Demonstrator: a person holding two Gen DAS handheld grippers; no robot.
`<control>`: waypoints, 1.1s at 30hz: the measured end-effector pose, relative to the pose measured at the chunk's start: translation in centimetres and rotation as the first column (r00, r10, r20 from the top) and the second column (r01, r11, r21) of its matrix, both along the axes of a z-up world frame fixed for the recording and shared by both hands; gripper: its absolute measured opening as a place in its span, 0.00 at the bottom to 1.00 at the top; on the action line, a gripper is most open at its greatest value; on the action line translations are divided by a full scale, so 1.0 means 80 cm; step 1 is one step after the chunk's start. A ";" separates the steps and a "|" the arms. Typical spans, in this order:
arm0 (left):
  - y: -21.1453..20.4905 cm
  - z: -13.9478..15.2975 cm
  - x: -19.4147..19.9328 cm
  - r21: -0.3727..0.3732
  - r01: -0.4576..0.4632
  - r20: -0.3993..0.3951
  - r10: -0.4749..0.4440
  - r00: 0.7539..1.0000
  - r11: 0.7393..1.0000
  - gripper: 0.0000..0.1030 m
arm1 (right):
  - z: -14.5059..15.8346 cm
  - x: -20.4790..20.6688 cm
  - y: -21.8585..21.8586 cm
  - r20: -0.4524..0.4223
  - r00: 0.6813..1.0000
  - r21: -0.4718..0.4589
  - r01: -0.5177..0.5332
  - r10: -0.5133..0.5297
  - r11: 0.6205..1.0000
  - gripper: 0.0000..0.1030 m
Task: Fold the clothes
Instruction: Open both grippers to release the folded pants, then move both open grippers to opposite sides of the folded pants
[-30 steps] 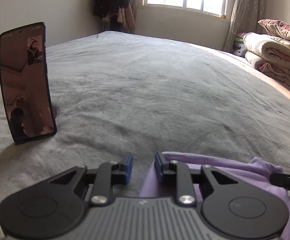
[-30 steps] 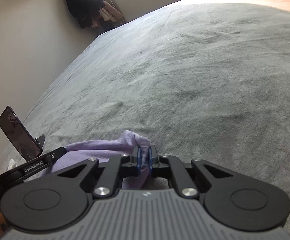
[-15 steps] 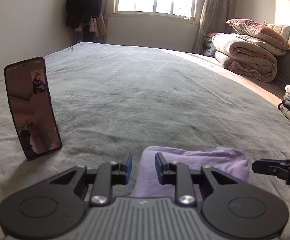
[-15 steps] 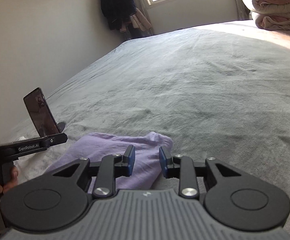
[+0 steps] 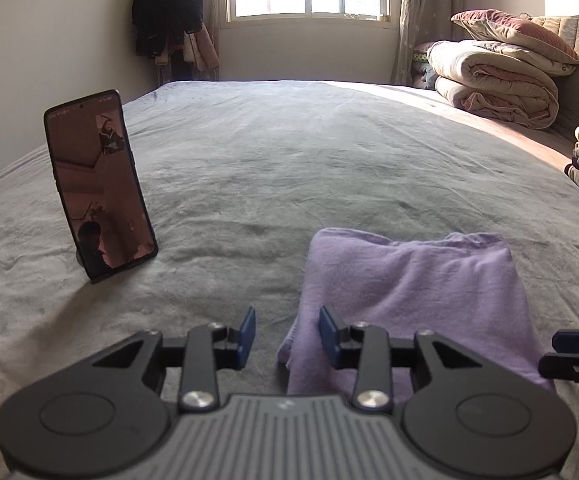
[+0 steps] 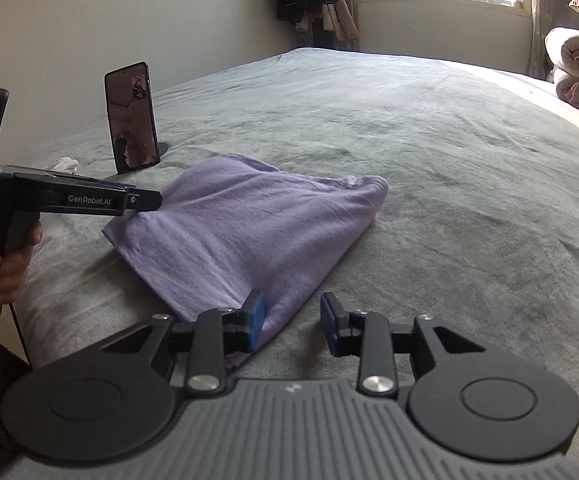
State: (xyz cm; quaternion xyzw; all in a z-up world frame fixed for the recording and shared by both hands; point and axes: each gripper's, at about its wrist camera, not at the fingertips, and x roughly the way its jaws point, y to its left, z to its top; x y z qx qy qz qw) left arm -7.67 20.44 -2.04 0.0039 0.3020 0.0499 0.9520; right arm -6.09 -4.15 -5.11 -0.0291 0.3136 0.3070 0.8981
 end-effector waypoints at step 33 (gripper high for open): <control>-0.033 0.043 -0.003 0.048 0.109 -0.272 -0.092 0.958 0.993 0.87 | 0.047 0.008 0.015 -0.194 0.981 0.007 -0.012 0.013 1.000 0.58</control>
